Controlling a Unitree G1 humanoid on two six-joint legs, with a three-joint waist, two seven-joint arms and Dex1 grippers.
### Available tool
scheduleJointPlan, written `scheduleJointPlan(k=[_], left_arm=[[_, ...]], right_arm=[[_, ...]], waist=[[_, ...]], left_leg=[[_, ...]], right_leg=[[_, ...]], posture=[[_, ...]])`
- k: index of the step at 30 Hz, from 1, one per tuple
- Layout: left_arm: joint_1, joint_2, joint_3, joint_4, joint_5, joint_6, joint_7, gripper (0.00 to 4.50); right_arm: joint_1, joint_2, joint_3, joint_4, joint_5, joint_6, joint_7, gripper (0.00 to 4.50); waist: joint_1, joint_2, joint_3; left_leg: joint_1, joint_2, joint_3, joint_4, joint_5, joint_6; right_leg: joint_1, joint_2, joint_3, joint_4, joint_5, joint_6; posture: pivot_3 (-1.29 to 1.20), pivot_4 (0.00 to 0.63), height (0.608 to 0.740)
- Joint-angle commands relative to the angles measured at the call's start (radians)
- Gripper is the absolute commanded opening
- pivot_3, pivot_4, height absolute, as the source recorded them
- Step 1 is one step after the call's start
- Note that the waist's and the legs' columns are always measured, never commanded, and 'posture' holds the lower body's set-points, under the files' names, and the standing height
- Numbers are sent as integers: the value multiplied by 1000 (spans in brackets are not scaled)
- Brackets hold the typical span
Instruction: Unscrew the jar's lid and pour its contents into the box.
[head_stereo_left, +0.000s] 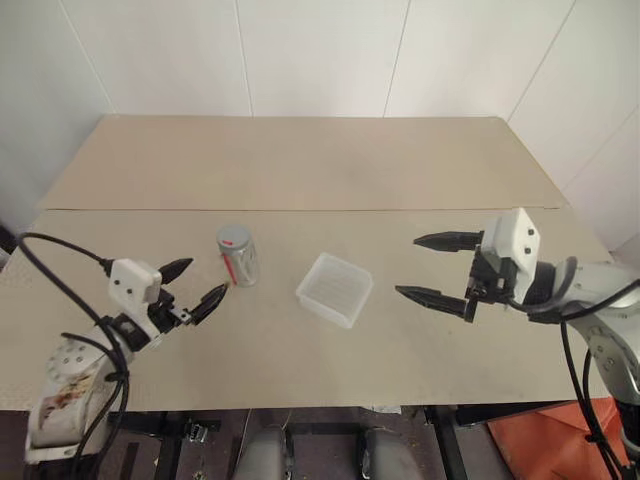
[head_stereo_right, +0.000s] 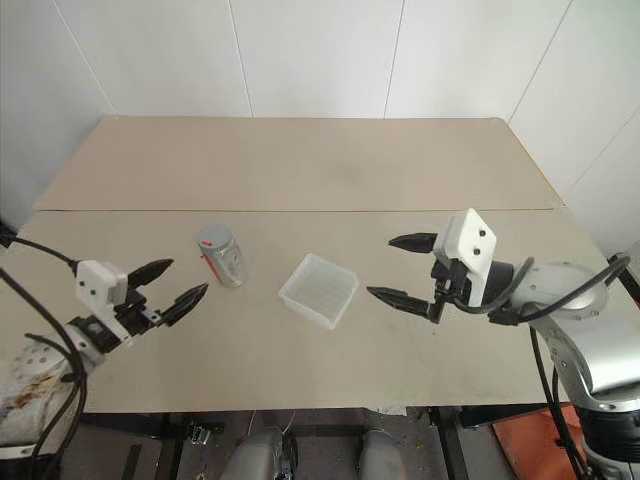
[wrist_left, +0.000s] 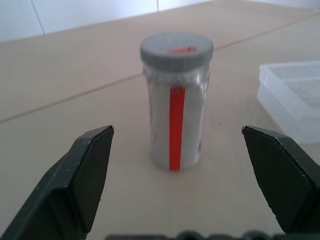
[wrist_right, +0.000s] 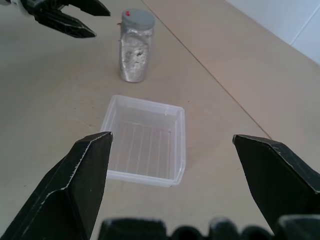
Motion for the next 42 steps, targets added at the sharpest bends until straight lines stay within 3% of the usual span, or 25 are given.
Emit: scheduleJointPlan(k=[1,15,18,24,26,30,35,39,42], left_arm=[[-63,-31,-56,76,75,-93,28,4486],[-295,-175,-128,351,185,-222,164,4486],[-308,-183,-143,381,208,-245,174,3946],[-287,-184,-139,336,210,-259,190,2115],[-271,-172,-142,292,207,-243,182,1948],[-231,-35,-118,80,85,-77,31,1948],[-306,161,-61,23,-183,132,-236,1948],[-417,227,-95,98,-276,188,-445,1948],[-496,191,-158,162,-262,180,-507,1948]], right_arm=[[-7,-11,1,-36,8,1,14,4500],[-26,7,47,-41,-25,-40,40,4500],[-28,17,53,-44,-30,-43,33,4500],[-23,31,49,-67,-31,-39,17,4500],[-24,36,49,-75,-29,-36,11,4500],[-102,79,56,-71,24,-8,-2,4500],[-310,194,134,27,87,67,-14,4500],[-481,306,178,96,167,186,-52,4500],[-560,378,197,123,194,256,-101,4500]], waist=[[0,0,0],[-1,0,0],[-2,0,0],[-1,0,0],[-2,0,0],[-9,-1,0],[-17,0,0],[-17,0,0],[-13,0,0]], left_leg=[[0,-1,0,0,0,0],[-1,-1,-1,0,0,0],[-1,-1,-1,0,0,0],[-1,-1,-1,0,0,0],[-1,0,-1,0,0,0],[-2,1,-1,0,0,0],[0,3,-1,1,0,-1],[0,1,-1,1,1,-1],[-2,0,-1,0,1,-1]], right_leg=[[0,0,0,0,0,0],[0,0,-1,0,1,1],[0,0,-1,0,1,1],[0,0,-1,0,1,1],[0,0,-1,0,1,1],[-2,0,-1,1,1,1],[-1,1,-1,2,1,0],[-1,1,-1,2,1,0],[-2,1,-2,1,1,1]], posture=[[0,150,740],[0,150,740],[0,150,740],[0,150,740],[0,150,740],[0,150,740],[0,150,740],[0,150,740],[0,150,740]])
